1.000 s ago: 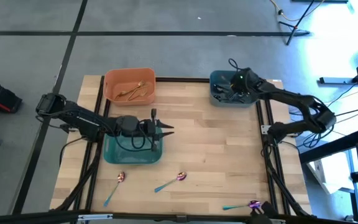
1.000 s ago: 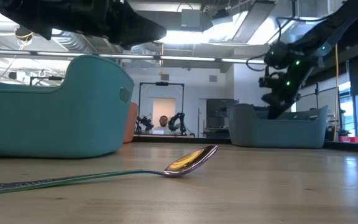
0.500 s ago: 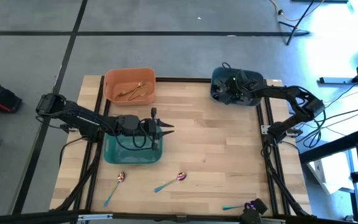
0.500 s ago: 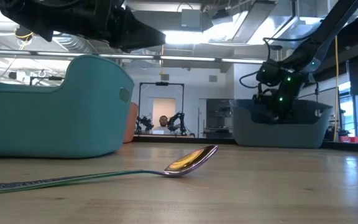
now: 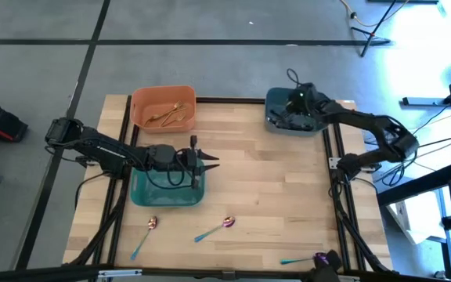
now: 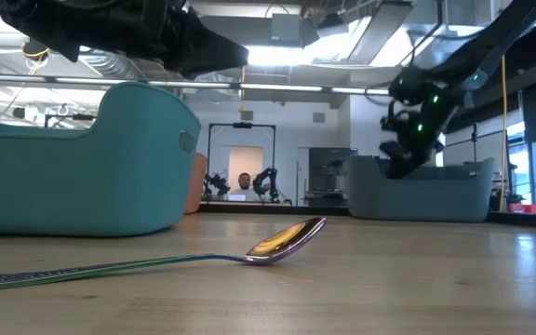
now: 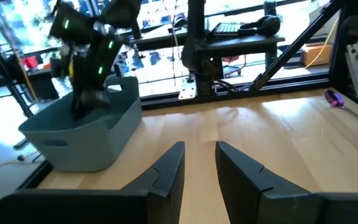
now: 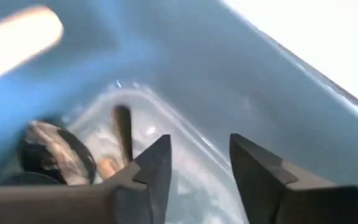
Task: Sort silverware by color (type)
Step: Put the center blue spoon into the bottom blue bin
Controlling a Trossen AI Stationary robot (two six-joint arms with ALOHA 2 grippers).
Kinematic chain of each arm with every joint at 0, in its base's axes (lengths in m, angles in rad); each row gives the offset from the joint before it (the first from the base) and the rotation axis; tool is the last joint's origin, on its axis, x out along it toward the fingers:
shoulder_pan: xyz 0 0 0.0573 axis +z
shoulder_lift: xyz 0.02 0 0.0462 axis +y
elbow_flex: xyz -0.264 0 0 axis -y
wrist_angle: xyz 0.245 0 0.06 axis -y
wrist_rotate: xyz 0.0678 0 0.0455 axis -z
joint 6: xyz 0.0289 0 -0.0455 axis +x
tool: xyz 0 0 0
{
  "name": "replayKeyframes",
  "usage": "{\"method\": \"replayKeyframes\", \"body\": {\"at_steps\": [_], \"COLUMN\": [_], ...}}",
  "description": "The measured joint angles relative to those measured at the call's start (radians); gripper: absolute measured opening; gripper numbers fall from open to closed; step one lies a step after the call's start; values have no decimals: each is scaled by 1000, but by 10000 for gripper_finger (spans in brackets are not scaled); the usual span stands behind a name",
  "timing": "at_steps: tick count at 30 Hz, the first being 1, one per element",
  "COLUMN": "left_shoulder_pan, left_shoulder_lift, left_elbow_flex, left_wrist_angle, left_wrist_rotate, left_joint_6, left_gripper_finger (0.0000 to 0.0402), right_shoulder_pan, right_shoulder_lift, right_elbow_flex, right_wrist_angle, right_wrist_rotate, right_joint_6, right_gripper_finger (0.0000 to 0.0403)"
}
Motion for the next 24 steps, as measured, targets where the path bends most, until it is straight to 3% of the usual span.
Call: {"method": "replayKeyframes", "body": {"at_steps": [8, 15, 18, 24], "left_shoulder_pan": [2, -16, -42, -61], "left_shoulder_lift": [0, 0, 0, 0], "left_elbow_flex": [0, 0, 0, 0], "left_wrist_angle": [-7, -7, -6, 3], "left_wrist_rotate": [-50, -31, 17, 12], "left_joint_6": [-25, -24, 7, -25], "left_gripper_finger": [147, 176, 176, 176], "right_shoulder_pan": [135, 452, 603, 870], "right_shoulder_lift": [-223, -295, -292, -292], "right_elbow_flex": [2, -22, -99, -269], "right_wrist_angle": [-4, 45, 144, 442], "right_wrist_rotate": [-65, -81, -82, -82], "right_joint_6": [1, 11, 33, 87], "right_gripper_finger": [183, 179, 179, 179]}}
